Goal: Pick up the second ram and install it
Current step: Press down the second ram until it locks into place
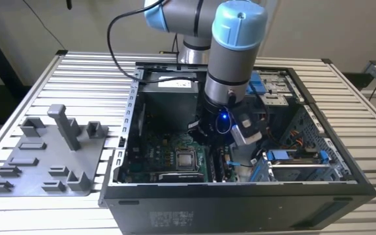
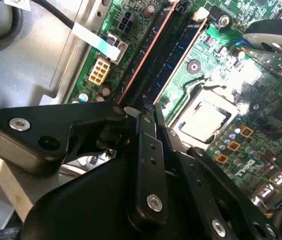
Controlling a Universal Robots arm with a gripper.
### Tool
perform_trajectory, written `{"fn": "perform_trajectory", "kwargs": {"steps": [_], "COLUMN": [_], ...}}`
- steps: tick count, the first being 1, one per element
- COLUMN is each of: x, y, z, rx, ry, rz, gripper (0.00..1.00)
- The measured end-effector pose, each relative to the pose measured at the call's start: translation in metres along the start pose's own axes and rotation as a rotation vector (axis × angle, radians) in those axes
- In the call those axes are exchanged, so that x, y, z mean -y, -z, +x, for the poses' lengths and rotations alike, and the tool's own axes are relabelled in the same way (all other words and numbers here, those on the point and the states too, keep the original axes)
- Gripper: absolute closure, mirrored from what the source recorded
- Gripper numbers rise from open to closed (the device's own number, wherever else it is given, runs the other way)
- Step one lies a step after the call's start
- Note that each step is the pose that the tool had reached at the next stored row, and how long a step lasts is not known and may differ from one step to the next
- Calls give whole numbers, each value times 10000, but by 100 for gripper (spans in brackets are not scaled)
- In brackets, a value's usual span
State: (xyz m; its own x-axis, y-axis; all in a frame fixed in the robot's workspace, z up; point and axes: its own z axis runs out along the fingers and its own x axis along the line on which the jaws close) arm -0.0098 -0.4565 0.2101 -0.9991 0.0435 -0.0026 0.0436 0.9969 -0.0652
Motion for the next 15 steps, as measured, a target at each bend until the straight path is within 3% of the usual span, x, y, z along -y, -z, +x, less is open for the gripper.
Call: {"fn": "perform_trajectory", "kwargs": {"steps": [2, 12, 15], "x": [-2, -3, -3], "y": [-26, -36, -33], "z": [0, 1, 0], "rx": [-4, 6, 4], "ry": [-16, -22, -22], "rz": [7, -10, -5], "gripper": [86, 84, 72]}}
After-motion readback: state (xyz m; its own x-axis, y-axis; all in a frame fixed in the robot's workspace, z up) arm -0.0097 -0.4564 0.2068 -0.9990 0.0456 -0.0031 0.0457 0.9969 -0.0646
